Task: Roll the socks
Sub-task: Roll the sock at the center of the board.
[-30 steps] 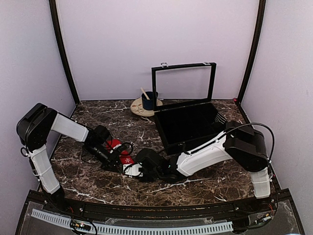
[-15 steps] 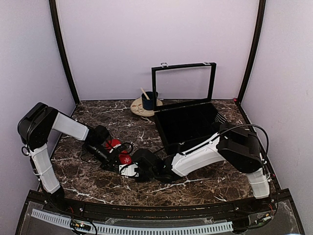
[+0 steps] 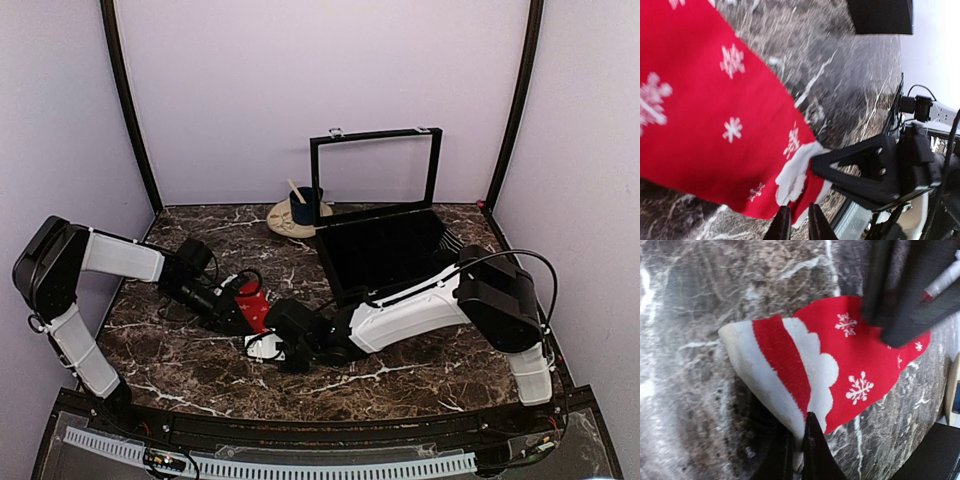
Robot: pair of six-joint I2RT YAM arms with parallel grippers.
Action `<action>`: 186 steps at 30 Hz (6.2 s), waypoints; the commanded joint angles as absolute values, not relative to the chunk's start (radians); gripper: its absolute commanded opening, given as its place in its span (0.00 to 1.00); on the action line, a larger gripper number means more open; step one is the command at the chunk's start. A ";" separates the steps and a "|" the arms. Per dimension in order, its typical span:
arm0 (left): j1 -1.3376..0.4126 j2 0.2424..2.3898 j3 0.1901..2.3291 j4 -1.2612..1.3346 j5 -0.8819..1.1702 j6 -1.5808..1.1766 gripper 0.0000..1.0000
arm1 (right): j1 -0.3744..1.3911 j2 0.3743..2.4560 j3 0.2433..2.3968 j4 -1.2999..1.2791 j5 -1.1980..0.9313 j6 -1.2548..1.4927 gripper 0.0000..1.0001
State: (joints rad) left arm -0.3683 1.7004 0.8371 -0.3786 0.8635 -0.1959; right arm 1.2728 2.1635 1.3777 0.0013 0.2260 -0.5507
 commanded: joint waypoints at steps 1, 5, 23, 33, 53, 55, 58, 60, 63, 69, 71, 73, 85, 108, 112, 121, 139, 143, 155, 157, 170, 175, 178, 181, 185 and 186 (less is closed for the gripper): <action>-0.364 1.572 0.792 -0.265 0.791 -0.291 0.17 | 1.283 2.165 1.483 -0.284 0.133 -0.429 0.03; -0.364 1.446 0.711 -0.163 0.689 -0.379 0.19 | 1.276 2.225 1.671 -0.508 0.027 -0.342 0.03; -0.516 0.885 0.452 -0.164 0.293 -0.621 0.21 | 1.169 2.373 1.974 -0.911 -0.377 -0.168 0.04; -0.685 0.671 0.382 -0.183 0.169 -0.693 0.10 | 1.122 2.416 2.079 -0.964 -0.508 -0.147 0.06; -1.068 0.851 0.390 -0.123 0.116 -0.631 0.25 | 1.109 2.482 2.119 -0.984 -0.619 -0.124 0.08; -1.085 0.888 0.400 -0.128 0.108 -0.627 0.28 | 1.109 2.482 2.116 -0.987 -0.624 -0.124 0.08; -1.104 0.948 0.421 -0.154 0.074 -0.624 0.30 | 1.109 2.477 2.108 -0.986 -0.630 -0.126 0.08; -1.117 0.979 0.435 -0.168 0.036 -0.624 0.31 | 1.109 2.476 2.101 -0.986 -0.631 -0.127 0.08; -1.123 1.012 0.443 -0.165 -0.022 -0.630 0.34 | 1.109 2.470 2.083 -0.987 -0.639 -0.131 0.08; -1.129 1.056 0.453 -0.121 -0.072 -0.625 0.37 | 1.109 2.459 2.052 -0.985 -0.649 -0.139 0.08; -1.132 1.068 0.457 -0.114 -0.078 -0.616 0.37 | 1.109 2.455 2.037 -0.983 -0.650 -0.140 0.08; -1.132 1.078 0.454 -0.101 -0.068 -0.610 0.38 | 1.109 2.451 2.028 -0.979 -0.653 -0.140 0.08; -1.140 1.131 0.418 -0.046 -0.002 -0.613 0.38 | 1.109 2.442 2.012 -0.966 -0.669 -0.132 0.09; -1.150 1.198 0.352 0.010 0.011 -0.648 0.00 | 1.106 2.455 2.045 -0.985 -0.687 -0.127 0.09; -1.150 1.173 0.325 0.024 0.013 -0.671 0.00 | 1.097 2.452 2.035 -0.976 -0.701 -0.119 0.14; -1.149 1.126 0.283 0.008 -0.013 -0.742 0.00 | 1.060 2.409 1.963 -0.887 -0.756 -0.074 0.28; -1.121 1.247 0.372 0.004 0.016 -0.731 0.00 | 1.017 2.120 1.593 -0.515 -0.581 0.040 0.29; -1.088 1.244 0.377 0.000 0.052 -0.729 0.00 | 1.017 2.027 1.447 -0.407 -0.455 0.034 0.29; -0.973 1.265 0.400 -0.014 0.238 -0.671 0.00 | 1.163 1.818 1.130 -0.135 -0.074 -0.156 0.29; -0.967 1.284 0.409 -0.015 0.271 -0.656 0.00 | 1.199 1.824 1.130 -0.120 -0.029 -0.201 0.30; -0.881 1.361 0.442 -0.020 0.457 -0.575 0.00 | 1.353 1.920 1.187 -0.071 0.131 -0.366 0.37; -0.848 1.396 0.451 -0.016 0.532 -0.540 0.00 | 1.361 1.953 1.214 -0.084 0.130 -0.406 0.39; -0.839 1.423 0.467 -0.030 0.568 -0.516 0.00 | 1.363 1.968 1.233 -0.088 0.133 -0.434 0.39; -0.831 1.445 0.481 -0.038 0.594 -0.495 0.00 | 1.362 1.982 1.253 -0.099 0.132 -0.453 0.39; -0.817 1.468 0.500 -0.046 0.618 -0.479 0.00 | 1.362 1.991 1.264 -0.114 0.114 -0.458 0.38; -0.813 1.474 0.506 -0.051 0.622 -0.473 0.00 | 1.363 1.992 1.265 -0.121 0.108 -0.456 0.39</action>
